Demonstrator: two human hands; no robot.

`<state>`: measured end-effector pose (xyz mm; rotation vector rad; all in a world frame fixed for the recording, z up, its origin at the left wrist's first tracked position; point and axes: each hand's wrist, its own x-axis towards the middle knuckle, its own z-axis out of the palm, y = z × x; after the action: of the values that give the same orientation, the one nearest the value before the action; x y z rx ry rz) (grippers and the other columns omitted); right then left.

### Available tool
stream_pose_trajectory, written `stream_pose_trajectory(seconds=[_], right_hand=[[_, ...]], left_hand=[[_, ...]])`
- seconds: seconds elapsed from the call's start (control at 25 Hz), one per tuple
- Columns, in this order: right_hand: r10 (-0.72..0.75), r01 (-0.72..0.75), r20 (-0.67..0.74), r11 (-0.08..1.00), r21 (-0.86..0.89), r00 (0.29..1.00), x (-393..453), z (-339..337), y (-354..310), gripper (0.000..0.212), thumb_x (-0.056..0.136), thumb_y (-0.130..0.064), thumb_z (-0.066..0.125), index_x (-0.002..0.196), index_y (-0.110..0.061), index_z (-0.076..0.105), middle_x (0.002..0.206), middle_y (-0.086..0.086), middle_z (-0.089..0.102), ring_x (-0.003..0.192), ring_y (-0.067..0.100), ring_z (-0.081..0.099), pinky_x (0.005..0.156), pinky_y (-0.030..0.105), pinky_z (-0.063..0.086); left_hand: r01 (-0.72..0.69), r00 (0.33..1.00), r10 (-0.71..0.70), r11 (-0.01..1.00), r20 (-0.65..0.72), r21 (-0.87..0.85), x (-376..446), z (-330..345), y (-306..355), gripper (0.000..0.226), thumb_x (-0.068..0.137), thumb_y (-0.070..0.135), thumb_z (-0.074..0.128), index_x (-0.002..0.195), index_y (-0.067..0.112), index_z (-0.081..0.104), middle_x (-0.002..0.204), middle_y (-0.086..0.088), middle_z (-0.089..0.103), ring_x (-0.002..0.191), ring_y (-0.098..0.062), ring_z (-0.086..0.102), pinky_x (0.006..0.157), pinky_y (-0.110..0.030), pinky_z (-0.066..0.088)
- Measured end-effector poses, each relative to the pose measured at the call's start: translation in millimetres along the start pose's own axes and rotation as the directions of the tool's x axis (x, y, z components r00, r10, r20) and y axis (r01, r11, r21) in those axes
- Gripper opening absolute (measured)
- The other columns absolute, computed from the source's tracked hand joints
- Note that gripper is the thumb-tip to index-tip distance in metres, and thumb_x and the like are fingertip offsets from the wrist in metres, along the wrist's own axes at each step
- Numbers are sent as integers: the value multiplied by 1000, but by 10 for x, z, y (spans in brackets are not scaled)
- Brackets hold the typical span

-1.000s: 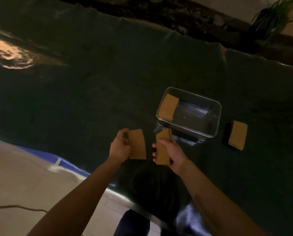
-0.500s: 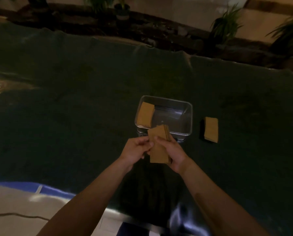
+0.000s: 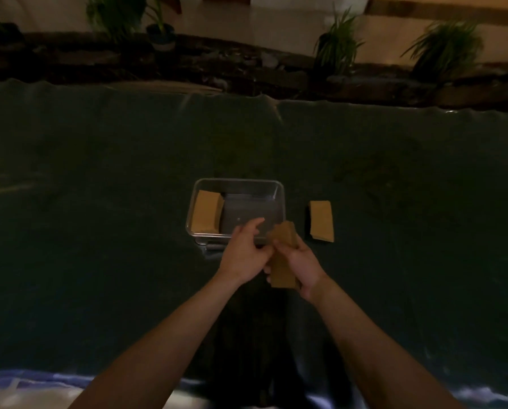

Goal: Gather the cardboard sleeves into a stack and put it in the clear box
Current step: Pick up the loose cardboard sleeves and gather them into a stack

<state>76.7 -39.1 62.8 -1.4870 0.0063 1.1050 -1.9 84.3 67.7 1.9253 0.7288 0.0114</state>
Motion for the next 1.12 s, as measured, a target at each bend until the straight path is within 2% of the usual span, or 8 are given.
stream_pose_trajectory(seconds=[0.12,0.24,0.36,0.48,0.56,0.72,0.96,1.12], right_hand=[[-61,67,40,979,-192,997,66,-215,-93,29,92,-32,60,118,-42,55,91,6,73,63,16,69,57,32,59],[-142,156,66,919,-361,988,133,-407,-207,39,94,-34,55,132,-37,45,96,7,72,68,17,69,60,34,61],[-101,130,112,947,-295,989,154,-733,-372,46,91,-29,59,129,-47,43,111,1,63,93,19,67,73,42,62],[58,-34,224,994,-107,973,164,-1068,-579,52,81,-19,69,113,-54,49,126,1,54,111,27,60,81,49,60],[37,-29,232,999,-41,972,213,-1246,-658,58,83,-13,70,122,-50,49,131,2,53,112,27,63,79,47,62],[-13,37,151,987,-157,988,283,-1378,-668,65,88,-24,68,143,-40,37,133,0,55,111,20,62,85,47,59],[-8,27,139,990,-140,990,382,-1313,-672,42,94,-30,60,130,-47,47,125,-6,58,104,13,63,72,36,62],[-35,45,86,992,-121,996,433,-1238,-656,24,95,-37,55,104,-59,52,120,-10,59,108,15,62,72,37,62]], left_hand=[[257,952,-154,870,264,-420,149,151,291,72,83,51,62,146,49,26,130,7,43,103,-15,56,82,-35,51],[179,957,-102,944,270,-278,310,480,555,52,82,60,61,129,51,41,121,10,52,108,-21,57,74,-38,56],[63,984,-15,962,177,-264,520,726,756,25,84,51,64,107,47,54,112,11,61,104,-13,60,80,-41,56],[-29,991,54,981,124,-194,673,829,945,28,82,52,65,107,49,52,111,15,57,105,-10,56,73,-34,57],[-42,996,58,977,70,-209,733,931,1069,30,79,57,65,105,52,51,110,17,56,106,-9,56,71,-30,56],[-8,990,44,964,131,-266,796,1110,1163,33,78,57,66,107,56,52,111,20,56,103,-5,54,72,-29,53],[-4,998,19,969,57,-245,957,1180,1087,32,79,51,68,107,53,54,105,20,59,100,-2,57,90,-44,55],[-61,997,66,984,26,-170,1047,1175,1014,36,77,57,66,109,52,53,102,19,61,98,1,58,91,-37,53]])
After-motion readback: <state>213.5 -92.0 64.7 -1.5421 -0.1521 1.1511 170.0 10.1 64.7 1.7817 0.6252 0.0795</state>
